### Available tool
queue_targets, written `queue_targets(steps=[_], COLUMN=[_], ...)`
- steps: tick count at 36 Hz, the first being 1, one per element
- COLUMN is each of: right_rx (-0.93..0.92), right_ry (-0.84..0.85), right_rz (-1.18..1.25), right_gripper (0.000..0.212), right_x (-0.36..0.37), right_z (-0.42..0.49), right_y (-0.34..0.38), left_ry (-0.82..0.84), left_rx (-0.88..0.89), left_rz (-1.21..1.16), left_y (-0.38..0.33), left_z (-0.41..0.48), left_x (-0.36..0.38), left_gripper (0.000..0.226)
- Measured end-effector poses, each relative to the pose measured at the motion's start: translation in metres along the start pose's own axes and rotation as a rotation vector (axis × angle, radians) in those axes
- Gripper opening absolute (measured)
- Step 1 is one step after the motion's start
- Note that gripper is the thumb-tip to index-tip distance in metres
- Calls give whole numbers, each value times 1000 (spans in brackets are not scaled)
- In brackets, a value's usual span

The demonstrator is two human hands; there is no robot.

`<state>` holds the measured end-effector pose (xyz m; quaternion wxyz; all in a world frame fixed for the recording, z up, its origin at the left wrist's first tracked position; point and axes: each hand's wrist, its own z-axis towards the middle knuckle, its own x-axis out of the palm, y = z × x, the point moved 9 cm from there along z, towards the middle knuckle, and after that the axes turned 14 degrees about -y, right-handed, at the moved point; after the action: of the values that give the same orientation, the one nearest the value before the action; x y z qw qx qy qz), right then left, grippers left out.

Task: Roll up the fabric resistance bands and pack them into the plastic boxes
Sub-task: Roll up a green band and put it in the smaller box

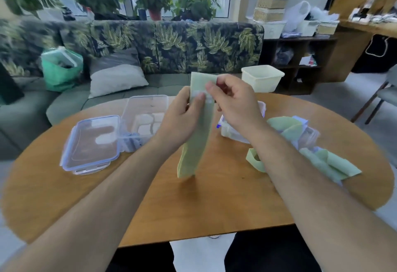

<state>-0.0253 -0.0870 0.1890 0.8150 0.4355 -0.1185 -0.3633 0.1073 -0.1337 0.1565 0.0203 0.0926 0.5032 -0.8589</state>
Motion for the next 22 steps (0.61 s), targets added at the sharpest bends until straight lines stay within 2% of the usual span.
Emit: queue_targets(steps=[3, 6, 12, 16, 20, 22], right_rx=[39, 89, 200, 403, 566, 656], right_ry=[61, 88, 148, 229, 274, 313], right_rz=[-1, 40, 122, 220, 278, 284], right_gripper=[22, 9, 19, 18, 13, 11], right_x=[14, 20, 18, 18, 16, 18], right_z=[-5, -9, -12, -13, -14, -19], right_y=[0, 4, 16, 23, 27, 25], left_ry=[-78, -107, -85, -74, 48, 104], left_rx=[31, 61, 49, -117, -393, -471], left_rz=[-34, 3, 33, -63, -265, -324], left_y=[-6, -11, -26, -25, -23, -24], left_z=[2, 7, 9, 8, -5, -11], left_x=[-21, -33, -42, -44, -34, -29], left_gripper=[25, 29, 30, 31, 31, 29])
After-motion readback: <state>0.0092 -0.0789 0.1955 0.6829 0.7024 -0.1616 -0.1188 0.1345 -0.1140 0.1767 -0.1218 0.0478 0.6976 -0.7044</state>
